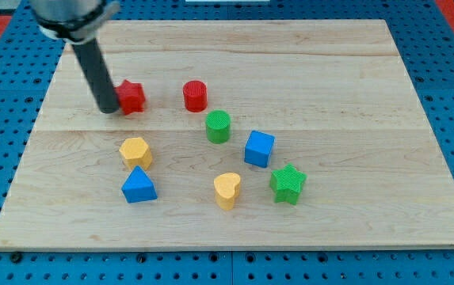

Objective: Slide the red star closer to the red circle

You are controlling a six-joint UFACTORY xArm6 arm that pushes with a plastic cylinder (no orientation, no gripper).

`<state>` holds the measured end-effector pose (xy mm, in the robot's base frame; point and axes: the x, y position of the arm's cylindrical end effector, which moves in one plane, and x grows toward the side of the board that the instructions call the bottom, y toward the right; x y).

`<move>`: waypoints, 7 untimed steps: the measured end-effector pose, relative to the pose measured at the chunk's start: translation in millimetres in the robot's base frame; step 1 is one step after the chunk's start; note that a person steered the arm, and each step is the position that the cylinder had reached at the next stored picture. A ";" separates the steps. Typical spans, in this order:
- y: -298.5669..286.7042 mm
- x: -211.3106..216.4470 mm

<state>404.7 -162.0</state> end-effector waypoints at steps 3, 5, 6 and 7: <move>4.9 -39.3; 16.7 -20.6; 41.6 -52.8; 69.1 -53.4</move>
